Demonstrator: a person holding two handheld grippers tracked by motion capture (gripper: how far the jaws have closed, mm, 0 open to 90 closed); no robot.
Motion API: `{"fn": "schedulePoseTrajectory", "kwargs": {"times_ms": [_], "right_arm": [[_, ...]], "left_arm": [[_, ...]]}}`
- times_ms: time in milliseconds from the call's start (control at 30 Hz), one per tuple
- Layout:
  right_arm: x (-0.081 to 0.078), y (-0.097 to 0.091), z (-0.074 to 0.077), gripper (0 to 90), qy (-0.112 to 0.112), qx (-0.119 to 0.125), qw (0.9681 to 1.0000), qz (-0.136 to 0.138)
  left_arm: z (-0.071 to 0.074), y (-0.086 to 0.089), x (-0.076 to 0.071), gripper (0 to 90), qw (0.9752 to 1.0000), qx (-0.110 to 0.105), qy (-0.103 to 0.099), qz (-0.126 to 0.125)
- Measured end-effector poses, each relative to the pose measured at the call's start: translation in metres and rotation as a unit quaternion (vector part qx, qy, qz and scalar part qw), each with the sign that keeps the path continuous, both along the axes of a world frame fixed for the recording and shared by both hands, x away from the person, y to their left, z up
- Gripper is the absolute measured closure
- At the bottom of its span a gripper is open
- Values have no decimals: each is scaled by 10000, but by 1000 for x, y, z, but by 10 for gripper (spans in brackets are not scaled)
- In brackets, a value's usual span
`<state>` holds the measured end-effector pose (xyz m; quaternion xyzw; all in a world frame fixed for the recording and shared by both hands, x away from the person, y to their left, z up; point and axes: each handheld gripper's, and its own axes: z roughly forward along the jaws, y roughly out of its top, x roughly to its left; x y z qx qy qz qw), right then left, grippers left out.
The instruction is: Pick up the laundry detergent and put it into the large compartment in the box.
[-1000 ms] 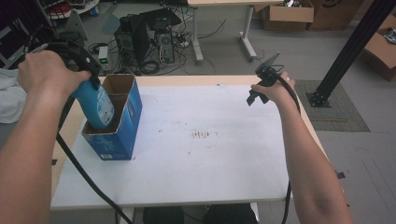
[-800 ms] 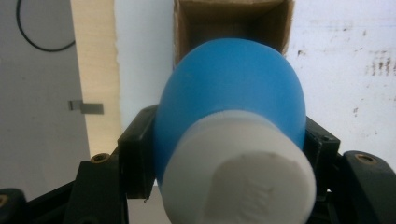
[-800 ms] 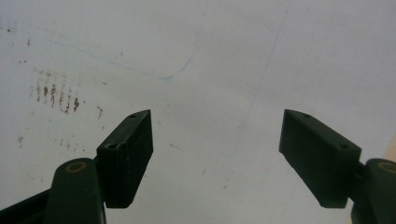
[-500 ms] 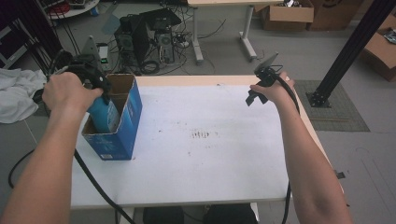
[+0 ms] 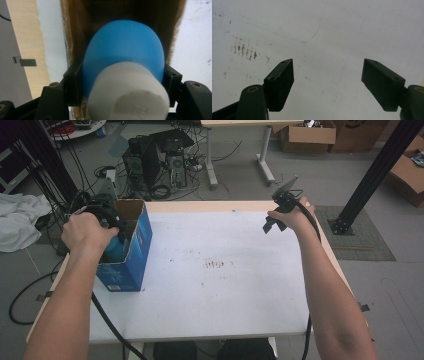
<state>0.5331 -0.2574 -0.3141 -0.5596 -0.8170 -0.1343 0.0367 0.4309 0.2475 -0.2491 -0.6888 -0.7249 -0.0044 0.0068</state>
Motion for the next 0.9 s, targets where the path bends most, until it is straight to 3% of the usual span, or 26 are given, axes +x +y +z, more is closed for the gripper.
{"fn": "schedulePoseTrajectory", "kwargs": {"times_ms": [367, 900], "right_arm": [[0, 1, 0, 262, 22, 7, 10000, 2], [0, -2, 0, 262, 18, -6, 10000, 6]], "left_arm": [[-19, 2, 0, 373, 10000, 39, 68, -2], [-28, -1, 2, 372, 9999, 102, 100, -55]]}}
